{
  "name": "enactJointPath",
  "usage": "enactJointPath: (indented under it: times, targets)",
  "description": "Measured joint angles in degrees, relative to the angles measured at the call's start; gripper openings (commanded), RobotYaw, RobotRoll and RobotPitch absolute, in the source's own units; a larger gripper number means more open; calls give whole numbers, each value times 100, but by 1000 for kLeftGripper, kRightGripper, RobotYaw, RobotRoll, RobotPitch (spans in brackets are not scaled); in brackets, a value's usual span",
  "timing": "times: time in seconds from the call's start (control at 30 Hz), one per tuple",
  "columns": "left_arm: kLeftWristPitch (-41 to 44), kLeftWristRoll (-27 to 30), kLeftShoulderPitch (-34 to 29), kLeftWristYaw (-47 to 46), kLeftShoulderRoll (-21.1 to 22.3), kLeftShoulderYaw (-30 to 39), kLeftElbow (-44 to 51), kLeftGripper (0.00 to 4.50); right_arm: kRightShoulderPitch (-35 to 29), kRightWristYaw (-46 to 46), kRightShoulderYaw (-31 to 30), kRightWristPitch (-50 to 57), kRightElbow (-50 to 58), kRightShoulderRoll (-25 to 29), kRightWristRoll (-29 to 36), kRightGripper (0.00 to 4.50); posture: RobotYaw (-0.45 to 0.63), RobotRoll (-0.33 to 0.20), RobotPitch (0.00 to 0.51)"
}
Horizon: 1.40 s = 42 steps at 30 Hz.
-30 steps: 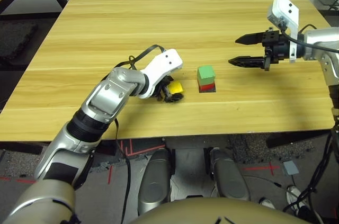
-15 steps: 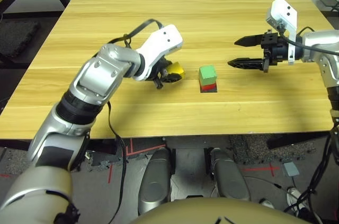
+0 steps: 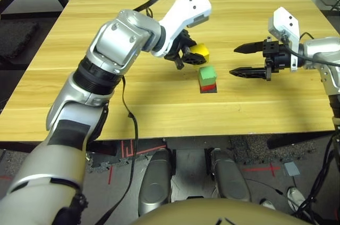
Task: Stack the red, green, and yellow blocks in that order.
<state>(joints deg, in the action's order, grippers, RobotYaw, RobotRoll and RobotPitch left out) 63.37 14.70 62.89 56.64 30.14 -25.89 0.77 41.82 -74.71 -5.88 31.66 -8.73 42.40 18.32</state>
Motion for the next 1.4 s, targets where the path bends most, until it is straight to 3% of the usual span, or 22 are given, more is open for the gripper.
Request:
enactJointPath:
  times: [0.83, 1.17, 1.4]
  targets:
    - [45, 147, -214, -91, -422, -18, 28, 1954, -230, 318, 113, 293, 312, 93, 100, 4500, 188, 28, 148]
    - [-116, 106, -223, -91, -403, -112, -252, 1954, -318, 422, 234, 379, 434, 95, 108, 4500, 165, 30, 146]
    - [-306, -3, -243, -80, -406, -170, -453, 4277, -381, 489, 275, 423, 462, 121, 114, 4500, 165, 26, 135]
